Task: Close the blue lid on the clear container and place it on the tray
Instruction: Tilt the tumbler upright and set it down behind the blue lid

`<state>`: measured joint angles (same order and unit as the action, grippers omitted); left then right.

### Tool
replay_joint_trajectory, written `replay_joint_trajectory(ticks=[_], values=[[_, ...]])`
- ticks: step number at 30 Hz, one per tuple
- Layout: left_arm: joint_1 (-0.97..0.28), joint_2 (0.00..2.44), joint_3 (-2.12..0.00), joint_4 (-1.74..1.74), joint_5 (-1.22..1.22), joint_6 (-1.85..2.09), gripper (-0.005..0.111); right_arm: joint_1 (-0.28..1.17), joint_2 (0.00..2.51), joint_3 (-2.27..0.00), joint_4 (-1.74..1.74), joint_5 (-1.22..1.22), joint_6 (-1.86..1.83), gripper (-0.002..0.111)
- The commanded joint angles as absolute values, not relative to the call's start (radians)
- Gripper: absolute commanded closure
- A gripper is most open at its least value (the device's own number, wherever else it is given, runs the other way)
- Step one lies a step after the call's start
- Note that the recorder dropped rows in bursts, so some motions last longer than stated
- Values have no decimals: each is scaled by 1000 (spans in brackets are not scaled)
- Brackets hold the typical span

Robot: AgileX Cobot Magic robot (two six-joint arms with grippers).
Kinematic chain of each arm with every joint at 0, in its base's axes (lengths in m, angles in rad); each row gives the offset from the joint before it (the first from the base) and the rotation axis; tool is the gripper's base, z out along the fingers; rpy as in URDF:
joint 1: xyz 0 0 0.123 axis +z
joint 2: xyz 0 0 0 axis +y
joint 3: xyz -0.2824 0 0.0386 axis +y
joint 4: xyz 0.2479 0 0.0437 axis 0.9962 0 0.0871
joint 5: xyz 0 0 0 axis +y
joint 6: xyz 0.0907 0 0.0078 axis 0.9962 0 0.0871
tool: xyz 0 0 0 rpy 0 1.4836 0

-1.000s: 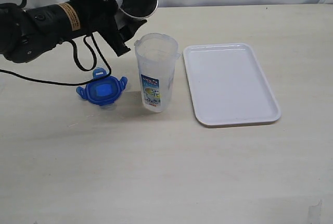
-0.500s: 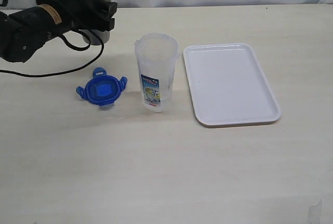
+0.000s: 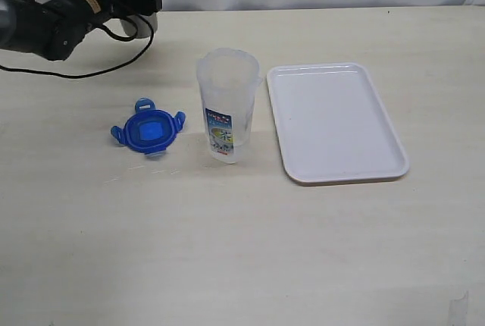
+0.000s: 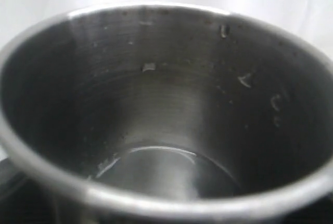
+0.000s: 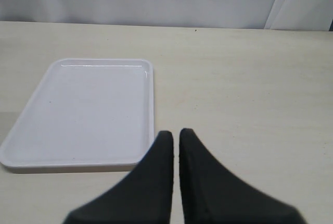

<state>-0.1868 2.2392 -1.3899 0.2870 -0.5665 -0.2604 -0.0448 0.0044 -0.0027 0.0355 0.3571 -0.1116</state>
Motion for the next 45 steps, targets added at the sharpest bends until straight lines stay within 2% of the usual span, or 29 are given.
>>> replay_joint_trajectory(ticks=[1,4,9,23,25,28,32,34,36,45], values=[[-185,2323,-1534,287,-550,-286,107,-45,0,0,37,342,-112,104],[-185,2402,-1619,322,-509,-323,107,-45,0,0,37,342,-112,104],[-185,2470,-1631,321,-532,-334,107,-45,0,0,37,342,-112,104],[-185,2470,-1631,340,-484,-335,106,-45,0,0,37,342,-112,104],[-185,2470,-1631,357,-458,-337,100,-45,0,0,37,342,-112,104],[-185,2470,-1631,357,-434,-337,82,-45,0,0,37,342,-112,104],[-185,2470,-1631,357,-400,-337,49,-45,0,0,37,342,-112,104],[-187,2470,-1631,359,-398,-343,38,-45,0,0,37,342,-112,104],[-192,2470,-1631,359,-395,-346,35,-45,0,0,37,342,-112,104],[-194,2470,-1631,358,-365,-346,35,-45,0,0,37,342,-112,104]])
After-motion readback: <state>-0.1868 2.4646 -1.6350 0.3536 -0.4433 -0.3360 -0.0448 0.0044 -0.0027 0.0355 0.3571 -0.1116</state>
